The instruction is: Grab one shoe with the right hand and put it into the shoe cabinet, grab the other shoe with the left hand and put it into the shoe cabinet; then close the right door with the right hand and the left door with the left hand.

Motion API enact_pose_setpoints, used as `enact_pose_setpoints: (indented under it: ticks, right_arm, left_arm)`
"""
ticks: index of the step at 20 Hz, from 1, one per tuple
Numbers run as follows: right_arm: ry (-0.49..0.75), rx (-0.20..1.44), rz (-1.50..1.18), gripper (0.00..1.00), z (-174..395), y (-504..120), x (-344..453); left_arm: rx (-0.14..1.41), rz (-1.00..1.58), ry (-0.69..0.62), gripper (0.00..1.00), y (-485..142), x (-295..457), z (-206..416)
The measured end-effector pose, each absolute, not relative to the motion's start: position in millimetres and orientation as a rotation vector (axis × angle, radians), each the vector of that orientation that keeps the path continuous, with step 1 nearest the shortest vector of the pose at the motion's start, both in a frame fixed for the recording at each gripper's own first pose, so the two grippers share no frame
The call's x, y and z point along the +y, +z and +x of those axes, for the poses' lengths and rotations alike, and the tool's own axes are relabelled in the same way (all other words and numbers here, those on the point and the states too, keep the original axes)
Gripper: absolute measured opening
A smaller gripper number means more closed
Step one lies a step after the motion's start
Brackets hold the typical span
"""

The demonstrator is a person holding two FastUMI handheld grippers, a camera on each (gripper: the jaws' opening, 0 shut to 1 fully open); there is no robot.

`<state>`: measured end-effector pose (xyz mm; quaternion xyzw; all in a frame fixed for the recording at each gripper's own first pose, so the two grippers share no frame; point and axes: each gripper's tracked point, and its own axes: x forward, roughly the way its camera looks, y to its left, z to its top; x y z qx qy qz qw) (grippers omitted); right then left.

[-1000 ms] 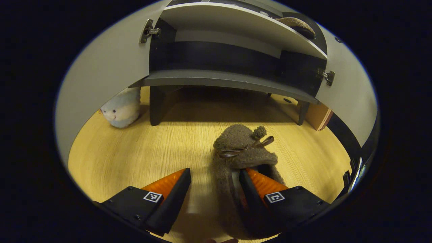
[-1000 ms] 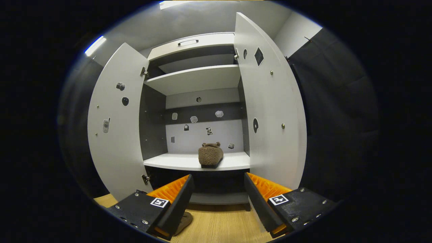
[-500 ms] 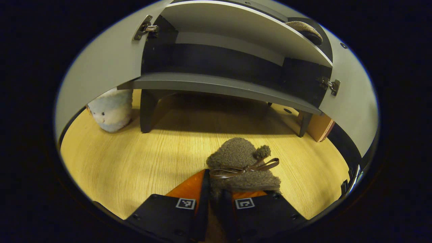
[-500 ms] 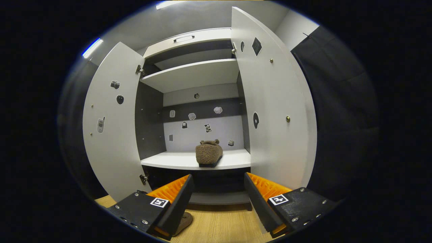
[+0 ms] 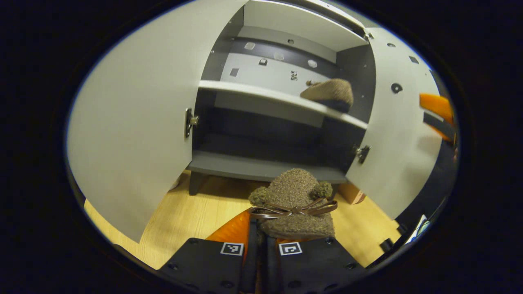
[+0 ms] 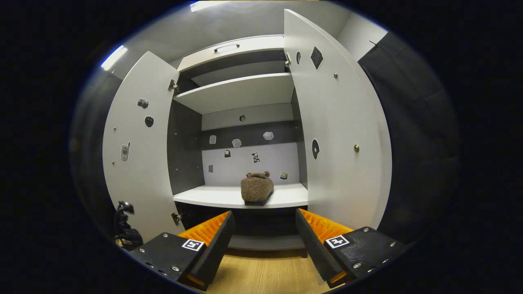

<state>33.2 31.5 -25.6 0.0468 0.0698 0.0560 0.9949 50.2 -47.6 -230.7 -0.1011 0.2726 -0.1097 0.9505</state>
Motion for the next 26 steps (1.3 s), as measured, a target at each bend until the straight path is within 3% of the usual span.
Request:
enact_pose_setpoints:
  ticks: [5,6,10,15,19,26]
  right_arm:
    - [0.109,0.142,0.098,0.92,28.3,-26.0,27.9]
    - [0.108,0.142,0.097,0.92,25.8,-26.0,26.2]
    - [0.105,0.139,0.093,0.92,19.0,-22.7,25.4]
    - [0.097,0.153,0.109,0.92,5.8,-25.6,27.3]
    - [0.084,0.161,0.105,0.92,2.4,-28.2,28.4]
    - [0.077,0.175,0.101,0.92,7.4,-33.1,28.1]
  left_arm:
    - [0.388,-0.095,-0.161,0.17,-103.1,-45.4,101.6]
    - [0.371,-0.089,-0.144,0.17,-75.1,-45.6,142.5]
    - [0.326,-0.081,-0.147,0.17,-30.5,-53.9,217.4]
    - [0.358,-0.153,-0.128,0.19,-43.0,-62.8,309.7]
    - [0.486,-0.184,-0.102,0.19,-81.5,-69.7,377.7]
    - [0.653,-0.120,-0.004,0.21,-138.3,-54.6,428.9]
